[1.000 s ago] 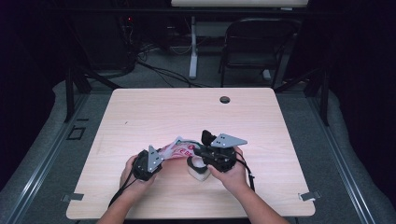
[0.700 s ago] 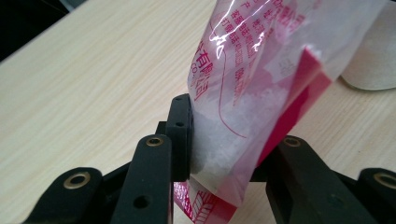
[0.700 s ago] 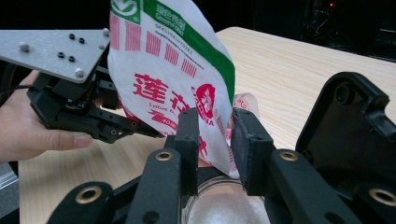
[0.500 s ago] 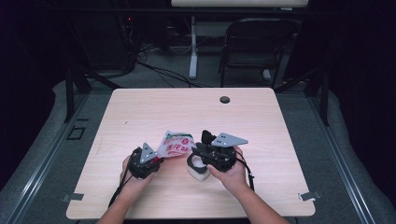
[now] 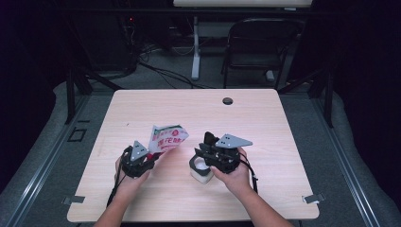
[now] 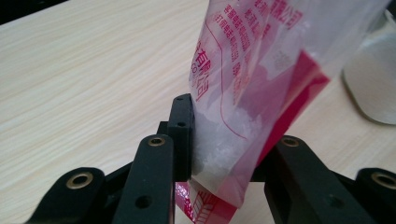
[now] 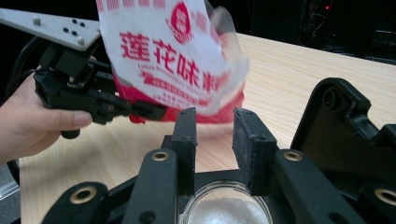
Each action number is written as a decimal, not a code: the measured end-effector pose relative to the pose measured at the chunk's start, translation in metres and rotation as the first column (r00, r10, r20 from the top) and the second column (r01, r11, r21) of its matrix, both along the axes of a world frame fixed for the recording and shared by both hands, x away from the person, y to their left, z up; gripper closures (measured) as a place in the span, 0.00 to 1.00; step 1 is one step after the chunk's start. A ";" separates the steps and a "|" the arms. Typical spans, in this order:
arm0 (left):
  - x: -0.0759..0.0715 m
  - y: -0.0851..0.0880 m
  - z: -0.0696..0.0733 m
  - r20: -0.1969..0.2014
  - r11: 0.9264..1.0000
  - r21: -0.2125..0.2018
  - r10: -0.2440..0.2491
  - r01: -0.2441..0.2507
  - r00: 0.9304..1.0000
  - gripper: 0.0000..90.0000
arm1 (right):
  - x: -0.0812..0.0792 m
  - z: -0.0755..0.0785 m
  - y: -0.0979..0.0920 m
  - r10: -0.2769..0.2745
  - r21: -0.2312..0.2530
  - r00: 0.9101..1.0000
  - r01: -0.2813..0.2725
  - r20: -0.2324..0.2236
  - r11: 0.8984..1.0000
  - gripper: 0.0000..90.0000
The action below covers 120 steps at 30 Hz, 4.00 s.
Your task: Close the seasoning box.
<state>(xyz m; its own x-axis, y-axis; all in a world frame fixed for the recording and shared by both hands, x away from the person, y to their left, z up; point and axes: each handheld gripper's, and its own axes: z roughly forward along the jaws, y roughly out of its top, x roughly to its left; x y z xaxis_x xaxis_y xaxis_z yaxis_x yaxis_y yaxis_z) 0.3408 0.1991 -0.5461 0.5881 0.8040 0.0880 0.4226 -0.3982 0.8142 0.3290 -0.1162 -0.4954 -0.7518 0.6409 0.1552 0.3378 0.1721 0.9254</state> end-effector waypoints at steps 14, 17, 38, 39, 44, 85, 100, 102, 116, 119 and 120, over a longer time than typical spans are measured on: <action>0.007 0.047 0.006 0.012 0.963 -0.006 0.271 -0.271 0.963 0.79 | 0.000 -0.001 0.000 0.009 -0.008 1.000 -0.009 -0.010 1.000 0.75; 0.009 0.055 0.003 0.013 0.947 0.012 0.321 -0.321 0.947 0.79 | 0.000 -0.001 0.001 0.009 -0.005 1.000 -0.009 -0.009 1.000 0.75; 0.017 0.066 -0.018 0.015 0.890 0.184 0.423 -0.418 0.906 0.78 | -0.002 -0.001 -0.002 0.003 -0.008 1.000 -0.003 -0.009 1.000 0.74; 0.018 0.066 -0.019 0.008 0.890 0.186 0.421 -0.416 0.907 0.78 | -0.002 -0.001 -0.002 0.003 -0.006 1.000 -0.003 -0.009 1.000 0.74; 0.019 0.066 -0.022 0.001 0.890 0.192 0.422 -0.414 0.907 0.78 | -0.002 -0.001 -0.002 0.003 -0.006 1.000 -0.003 -0.009 1.000 0.74; 0.017 0.037 -0.028 -0.014 0.911 0.331 0.266 -0.246 0.964 0.44 | -0.001 -0.002 -0.001 0.000 0.002 1.000 0.000 -0.012 1.000 0.73; 0.009 0.022 -0.005 -0.021 0.955 0.268 0.136 -0.125 0.991 0.42 | 0.000 0.000 -0.001 0.004 0.003 1.000 -0.004 -0.010 1.000 0.72; 0.009 0.020 -0.003 -0.038 0.966 0.242 0.108 -0.096 0.993 0.41 | 0.000 0.000 -0.001 0.003 0.004 1.000 -0.003 -0.011 1.000 0.72; 0.003 -0.009 -0.002 -0.062 0.984 0.177 -0.011 0.022 0.998 0.41 | -0.001 0.001 -0.001 0.011 0.002 1.000 -0.011 -0.016 1.000 0.71; 0.002 -0.013 0.000 -0.059 0.987 0.155 -0.025 0.034 0.998 0.41 | -0.002 0.003 -0.002 0.006 0.005 1.000 -0.006 -0.006 1.000 0.70; 0.002 -0.015 0.002 -0.057 0.988 0.148 -0.031 0.039 0.998 0.41 | -0.003 0.004 -0.002 0.005 0.011 1.000 -0.005 -0.002 1.000 0.70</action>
